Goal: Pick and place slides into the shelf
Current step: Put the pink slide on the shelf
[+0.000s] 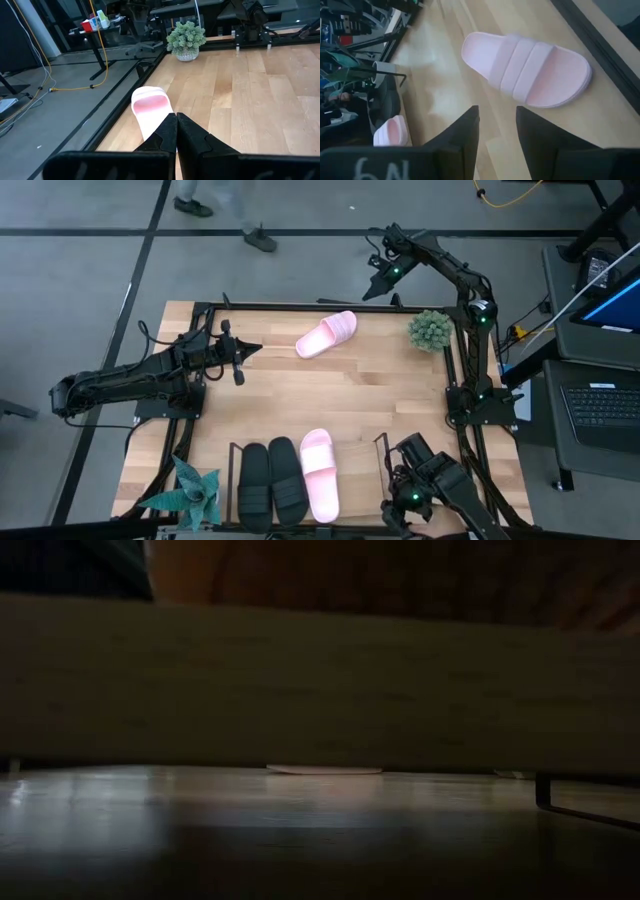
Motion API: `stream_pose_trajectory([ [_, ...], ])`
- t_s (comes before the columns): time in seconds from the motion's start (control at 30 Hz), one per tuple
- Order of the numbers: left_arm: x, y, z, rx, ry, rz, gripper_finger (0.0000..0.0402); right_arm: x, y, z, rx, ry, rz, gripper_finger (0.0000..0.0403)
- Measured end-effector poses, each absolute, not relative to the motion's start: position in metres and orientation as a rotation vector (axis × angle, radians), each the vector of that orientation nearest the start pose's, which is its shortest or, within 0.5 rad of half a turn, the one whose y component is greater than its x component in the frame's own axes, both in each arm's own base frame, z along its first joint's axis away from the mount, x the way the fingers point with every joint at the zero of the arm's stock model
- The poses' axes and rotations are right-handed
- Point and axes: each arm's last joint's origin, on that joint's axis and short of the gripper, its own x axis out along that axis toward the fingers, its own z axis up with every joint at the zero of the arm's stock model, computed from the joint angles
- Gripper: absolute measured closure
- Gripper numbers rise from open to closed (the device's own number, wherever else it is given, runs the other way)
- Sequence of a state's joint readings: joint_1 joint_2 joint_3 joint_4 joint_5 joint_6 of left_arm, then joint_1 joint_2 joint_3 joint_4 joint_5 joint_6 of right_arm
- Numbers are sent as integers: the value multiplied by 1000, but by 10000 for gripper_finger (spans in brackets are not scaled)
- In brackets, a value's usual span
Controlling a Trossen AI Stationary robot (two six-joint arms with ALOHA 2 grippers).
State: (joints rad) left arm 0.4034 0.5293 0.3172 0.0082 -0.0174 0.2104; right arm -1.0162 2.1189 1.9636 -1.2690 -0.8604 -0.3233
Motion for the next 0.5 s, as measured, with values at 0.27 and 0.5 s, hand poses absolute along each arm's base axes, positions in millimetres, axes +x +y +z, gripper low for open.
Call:
stream_pose_trajectory([
  [0.27, 128, 55, 224, 167, 244, 397, 401, 236, -340, 267, 934, 867, 33, 272],
  [0.5, 128, 55, 224, 166, 244, 397, 401, 240, -331, 285, 954, 882, 56, 272],
])
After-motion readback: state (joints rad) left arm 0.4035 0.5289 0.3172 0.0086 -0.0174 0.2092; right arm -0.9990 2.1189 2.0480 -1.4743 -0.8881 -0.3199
